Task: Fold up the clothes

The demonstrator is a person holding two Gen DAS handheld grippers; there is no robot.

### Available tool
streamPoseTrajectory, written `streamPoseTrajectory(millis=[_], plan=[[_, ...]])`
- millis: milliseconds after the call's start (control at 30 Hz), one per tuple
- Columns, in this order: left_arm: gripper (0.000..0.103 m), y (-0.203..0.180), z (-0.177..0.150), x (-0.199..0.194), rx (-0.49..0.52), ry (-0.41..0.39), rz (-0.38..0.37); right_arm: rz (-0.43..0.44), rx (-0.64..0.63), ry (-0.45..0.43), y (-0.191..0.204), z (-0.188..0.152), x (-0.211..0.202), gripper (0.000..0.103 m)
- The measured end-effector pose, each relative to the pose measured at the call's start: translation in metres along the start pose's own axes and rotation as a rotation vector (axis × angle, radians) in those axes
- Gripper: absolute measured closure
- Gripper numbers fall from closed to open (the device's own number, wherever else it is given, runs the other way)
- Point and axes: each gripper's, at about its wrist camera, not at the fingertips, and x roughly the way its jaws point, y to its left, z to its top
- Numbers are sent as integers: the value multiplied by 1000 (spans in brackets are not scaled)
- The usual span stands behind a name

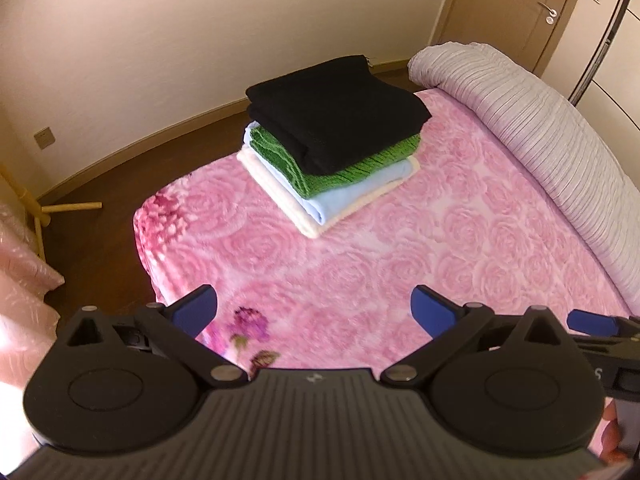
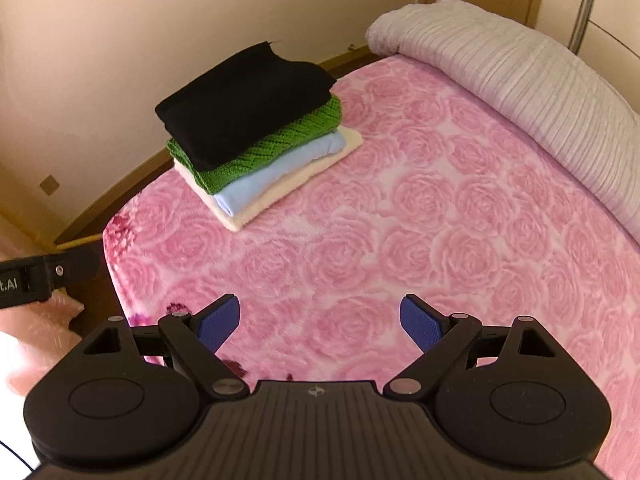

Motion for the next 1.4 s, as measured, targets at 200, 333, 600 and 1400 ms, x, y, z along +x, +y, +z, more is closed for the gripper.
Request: streamPoseTrajectory(millis=[200,333,600,1400], plan=[[1,-32,-19,-8,-18,-13,17,31,-57,13,-29,-2,-1,13],[1,-48,-24,-6,-26,-19,22,46,-84,29,-44,0,2,13],[1,-69,-10,10,-56,-36,58,76,-126,49,-55,27,25,13],[1,-82,31,88,-67,-19,120,96,-167,97,-77,94,99,13]])
